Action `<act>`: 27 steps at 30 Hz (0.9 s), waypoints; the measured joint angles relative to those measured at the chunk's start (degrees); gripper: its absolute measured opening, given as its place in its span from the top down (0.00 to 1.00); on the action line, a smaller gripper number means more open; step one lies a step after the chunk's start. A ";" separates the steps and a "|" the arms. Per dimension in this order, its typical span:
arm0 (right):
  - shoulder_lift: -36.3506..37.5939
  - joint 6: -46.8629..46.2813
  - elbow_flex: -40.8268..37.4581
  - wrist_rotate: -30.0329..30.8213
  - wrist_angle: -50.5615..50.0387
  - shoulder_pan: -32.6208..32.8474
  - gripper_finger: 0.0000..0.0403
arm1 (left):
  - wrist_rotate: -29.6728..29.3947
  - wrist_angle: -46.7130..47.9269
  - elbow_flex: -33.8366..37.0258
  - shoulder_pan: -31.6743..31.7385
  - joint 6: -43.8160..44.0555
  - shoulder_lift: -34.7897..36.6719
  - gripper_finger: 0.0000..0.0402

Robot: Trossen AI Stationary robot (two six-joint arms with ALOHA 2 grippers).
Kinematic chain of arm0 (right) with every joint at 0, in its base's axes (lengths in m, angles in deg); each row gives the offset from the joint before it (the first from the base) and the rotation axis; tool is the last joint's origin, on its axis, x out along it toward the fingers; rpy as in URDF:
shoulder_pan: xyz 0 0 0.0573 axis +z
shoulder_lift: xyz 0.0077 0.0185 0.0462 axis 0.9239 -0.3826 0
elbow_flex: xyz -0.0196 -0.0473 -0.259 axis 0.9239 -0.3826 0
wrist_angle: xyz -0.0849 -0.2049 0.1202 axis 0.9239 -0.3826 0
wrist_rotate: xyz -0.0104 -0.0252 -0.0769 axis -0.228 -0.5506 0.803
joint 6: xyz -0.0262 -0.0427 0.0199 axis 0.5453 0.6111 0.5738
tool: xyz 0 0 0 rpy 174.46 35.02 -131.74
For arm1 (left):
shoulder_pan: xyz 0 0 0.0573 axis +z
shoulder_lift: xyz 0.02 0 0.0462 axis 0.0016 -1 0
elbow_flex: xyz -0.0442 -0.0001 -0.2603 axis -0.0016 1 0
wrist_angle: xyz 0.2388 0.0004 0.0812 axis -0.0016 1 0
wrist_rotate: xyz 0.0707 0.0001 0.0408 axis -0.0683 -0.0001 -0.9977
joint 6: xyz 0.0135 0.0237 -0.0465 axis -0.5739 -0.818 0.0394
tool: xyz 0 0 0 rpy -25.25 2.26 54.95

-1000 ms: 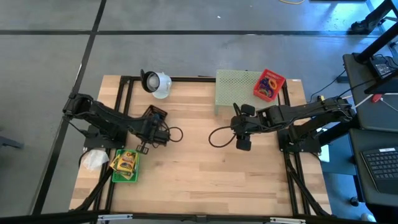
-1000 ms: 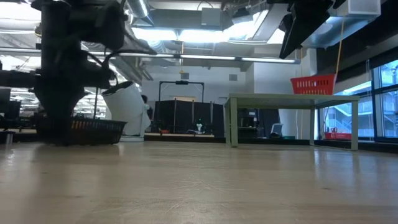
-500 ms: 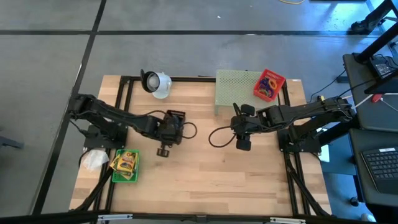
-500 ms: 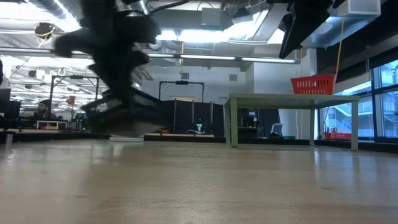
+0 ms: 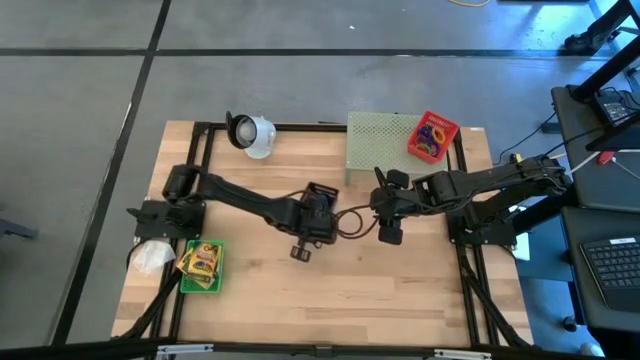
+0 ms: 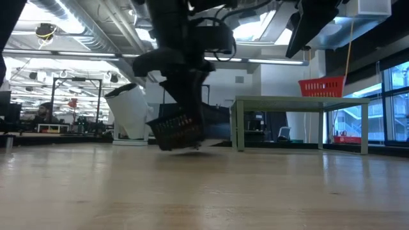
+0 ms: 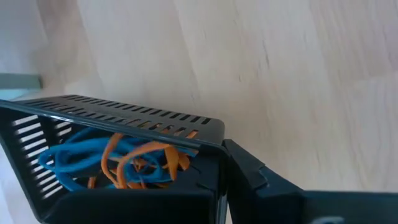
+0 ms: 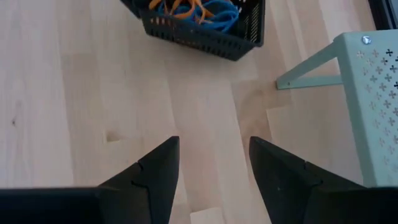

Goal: Pick & Place Office Desk Supplies
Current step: Put the black bin on the shelf

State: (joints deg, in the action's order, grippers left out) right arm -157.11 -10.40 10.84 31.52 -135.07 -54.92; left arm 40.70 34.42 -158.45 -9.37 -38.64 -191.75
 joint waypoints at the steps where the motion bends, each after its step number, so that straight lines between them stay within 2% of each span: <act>1: 0.00 -0.35 0.00 0.00 0.01 0.09 0.51 | 0.16 0.15 -0.61 0.02 0.06 -0.57 0.98; 8: 0.00 -1.34 0.00 0.02 0.21 0.94 0.51 | 0.14 -0.46 -1.34 0.04 4.45 -1.51 0.90; 16: 0.00 -1.37 0.00 0.22 2.75 1.04 0.51 | -0.25 -0.94 -1.40 -1.22 6.29 0.50 0.72; 22: -2.05 -1.80 0.00 0.25 14.90 1.16 0.51 | -2.95 10.04 -1.40 -3.09 11.36 5.88 0.62; 27: -9.16 -1.11 0.00 1.14 29.02 1.37 0.51 | -4.16 22.98 -1.40 -4.62 22.24 11.50 0.59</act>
State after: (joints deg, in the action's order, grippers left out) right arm -166.27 -11.52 10.84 32.66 -106.05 -53.55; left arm 36.54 57.39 -159.85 -13.99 -16.41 -180.26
